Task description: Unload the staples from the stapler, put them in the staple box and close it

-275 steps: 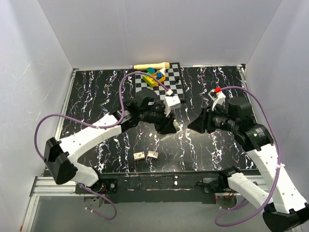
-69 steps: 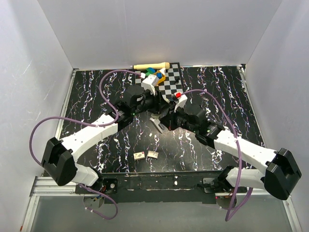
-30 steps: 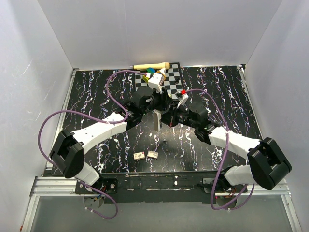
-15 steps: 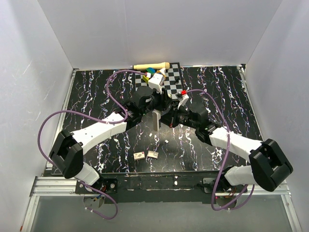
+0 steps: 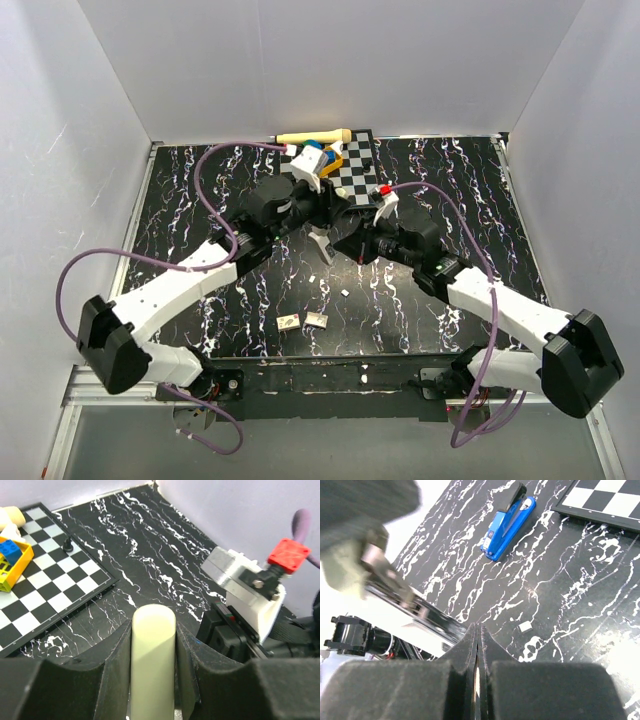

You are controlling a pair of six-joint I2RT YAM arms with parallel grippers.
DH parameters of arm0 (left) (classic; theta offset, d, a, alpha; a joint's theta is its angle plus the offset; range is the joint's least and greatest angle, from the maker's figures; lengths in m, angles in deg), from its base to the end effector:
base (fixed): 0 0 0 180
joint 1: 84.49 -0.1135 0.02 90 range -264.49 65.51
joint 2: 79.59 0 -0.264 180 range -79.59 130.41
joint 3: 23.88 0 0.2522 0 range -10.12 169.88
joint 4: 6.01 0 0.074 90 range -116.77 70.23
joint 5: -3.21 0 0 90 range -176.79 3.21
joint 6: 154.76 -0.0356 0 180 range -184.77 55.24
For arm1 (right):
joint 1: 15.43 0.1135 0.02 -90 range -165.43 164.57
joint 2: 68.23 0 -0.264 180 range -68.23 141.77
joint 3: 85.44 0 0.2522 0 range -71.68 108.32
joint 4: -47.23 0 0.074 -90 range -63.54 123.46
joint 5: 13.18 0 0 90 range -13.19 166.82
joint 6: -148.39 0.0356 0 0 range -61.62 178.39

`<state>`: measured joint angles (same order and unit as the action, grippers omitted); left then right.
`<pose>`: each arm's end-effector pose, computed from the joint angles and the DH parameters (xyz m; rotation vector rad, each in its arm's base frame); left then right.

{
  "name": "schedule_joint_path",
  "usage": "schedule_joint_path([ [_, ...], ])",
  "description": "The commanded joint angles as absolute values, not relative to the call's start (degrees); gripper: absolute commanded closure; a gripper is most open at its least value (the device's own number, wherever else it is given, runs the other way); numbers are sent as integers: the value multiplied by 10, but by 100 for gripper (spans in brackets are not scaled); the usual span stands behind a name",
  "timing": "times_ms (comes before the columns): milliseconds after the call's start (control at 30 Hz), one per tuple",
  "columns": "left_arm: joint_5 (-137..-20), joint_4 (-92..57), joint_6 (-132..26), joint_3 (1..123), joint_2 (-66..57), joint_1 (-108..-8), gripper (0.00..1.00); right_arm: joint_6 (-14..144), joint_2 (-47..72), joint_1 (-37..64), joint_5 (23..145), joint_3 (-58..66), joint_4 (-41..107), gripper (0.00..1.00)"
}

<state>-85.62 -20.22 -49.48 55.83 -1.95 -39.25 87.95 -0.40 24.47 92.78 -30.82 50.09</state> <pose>0.2267 -0.2296 0.3574 0.4930 1.7833 -0.7694 0.2027 0.1822 0.2809 -0.3866 1.8444 1.1049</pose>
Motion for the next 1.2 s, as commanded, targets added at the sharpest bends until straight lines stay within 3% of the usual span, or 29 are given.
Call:
schedule_joint_path([
  [0,-842,-217,-505,573,-88,-394,100,846,-43,249,890,-273,441,99],
  [233,-859,-227,-504,556,-153,-394,100,819,-98,249,857,-247,351,99],
  [400,-888,-212,-499,539,-197,-393,100,854,-106,249,929,-235,336,99],
  [633,-906,-214,-482,536,-231,-394,100,919,-101,289,1004,-240,396,99],
  [1167,-941,-201,-457,510,-265,-393,100,974,-41,397,985,-186,474,99],
])
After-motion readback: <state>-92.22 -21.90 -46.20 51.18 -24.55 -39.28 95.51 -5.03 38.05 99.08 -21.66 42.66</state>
